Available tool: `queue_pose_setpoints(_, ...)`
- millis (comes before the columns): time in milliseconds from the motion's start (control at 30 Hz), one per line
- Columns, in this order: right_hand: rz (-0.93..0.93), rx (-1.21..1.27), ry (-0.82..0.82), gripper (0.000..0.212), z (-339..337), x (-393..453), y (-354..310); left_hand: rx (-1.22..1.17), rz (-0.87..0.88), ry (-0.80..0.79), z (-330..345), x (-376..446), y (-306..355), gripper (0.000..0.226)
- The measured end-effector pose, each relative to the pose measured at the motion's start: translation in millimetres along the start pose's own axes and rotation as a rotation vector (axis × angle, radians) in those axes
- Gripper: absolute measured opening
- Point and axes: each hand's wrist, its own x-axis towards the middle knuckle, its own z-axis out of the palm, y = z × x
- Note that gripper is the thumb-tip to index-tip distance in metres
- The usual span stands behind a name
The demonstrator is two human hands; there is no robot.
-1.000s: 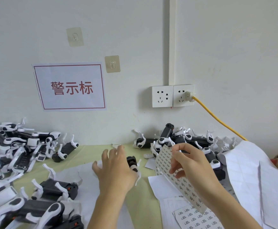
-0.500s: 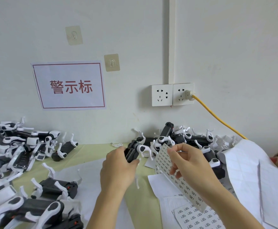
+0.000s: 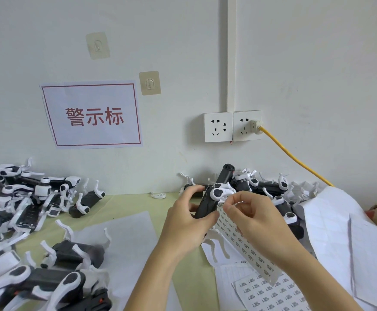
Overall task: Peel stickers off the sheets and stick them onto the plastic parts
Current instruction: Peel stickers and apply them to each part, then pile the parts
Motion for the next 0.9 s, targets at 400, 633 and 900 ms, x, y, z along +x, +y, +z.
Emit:
queue_pose_setpoints(400,-0.062,-0.128,0.019,0.015,-0.1,1.7,5.1,0.0,0.068,-0.033,1.4,0.2,-3.2,0.059)
queue_pose_setpoints(633,-0.079,-0.174,0.028,0.016,0.6,1.3,7.3,-0.005,0.057,-0.059,0.1,2.9,-6.2,0.062)
queue_pose_setpoints(900,-0.088,-0.222,0.017,0.019,0.9,1.5,8.6,0.009,0.028,-0.09,1.3,2.8,-7.5,0.069)
